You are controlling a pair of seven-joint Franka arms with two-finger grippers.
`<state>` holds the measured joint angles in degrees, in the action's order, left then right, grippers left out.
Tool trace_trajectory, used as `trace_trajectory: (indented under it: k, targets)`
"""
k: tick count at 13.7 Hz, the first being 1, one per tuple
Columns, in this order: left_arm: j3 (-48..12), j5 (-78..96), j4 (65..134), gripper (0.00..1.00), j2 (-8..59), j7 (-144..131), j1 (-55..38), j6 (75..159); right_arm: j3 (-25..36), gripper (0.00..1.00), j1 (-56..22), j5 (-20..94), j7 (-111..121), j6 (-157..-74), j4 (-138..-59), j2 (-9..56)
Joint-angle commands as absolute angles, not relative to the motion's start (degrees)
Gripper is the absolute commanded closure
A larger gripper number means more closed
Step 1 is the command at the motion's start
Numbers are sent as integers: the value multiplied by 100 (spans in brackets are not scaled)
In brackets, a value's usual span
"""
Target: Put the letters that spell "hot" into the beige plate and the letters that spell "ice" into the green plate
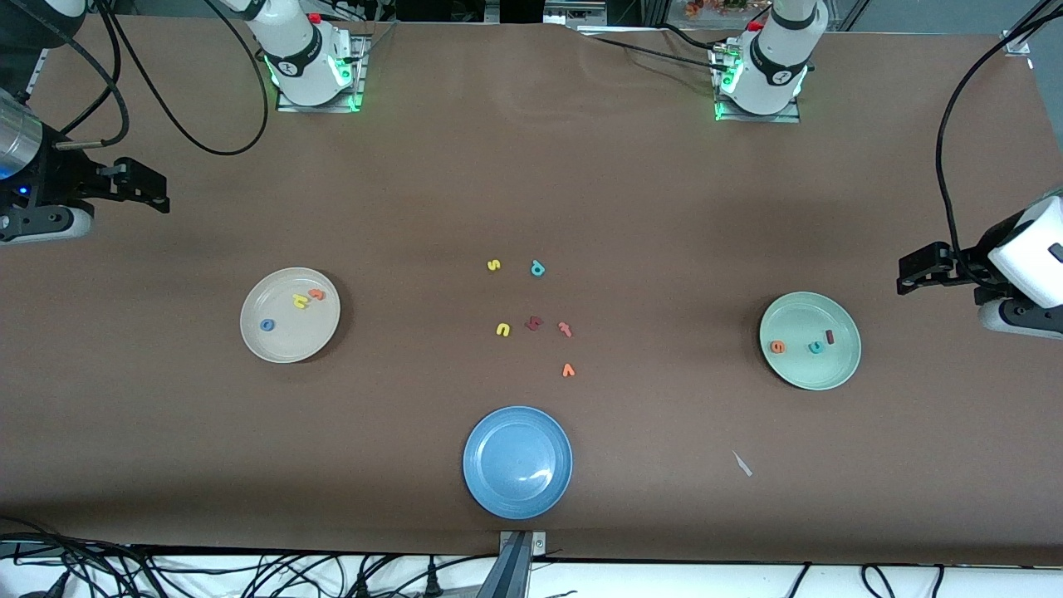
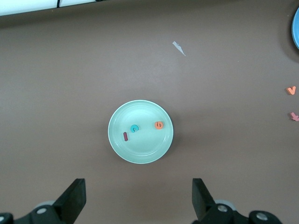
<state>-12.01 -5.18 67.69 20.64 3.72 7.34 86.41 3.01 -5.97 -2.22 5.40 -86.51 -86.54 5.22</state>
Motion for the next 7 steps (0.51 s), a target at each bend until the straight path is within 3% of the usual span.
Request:
trace_trajectory:
  k: [1,7]
  targets:
    - [-1178,-255,6864,0,1969,457,738,8640,272,0,-554,-220,536,-8534,-8525,545]
    - [-1152,-325,6882,0,1977,510,747,8640,281,0,-554,-211,545,-8534,-8534,545]
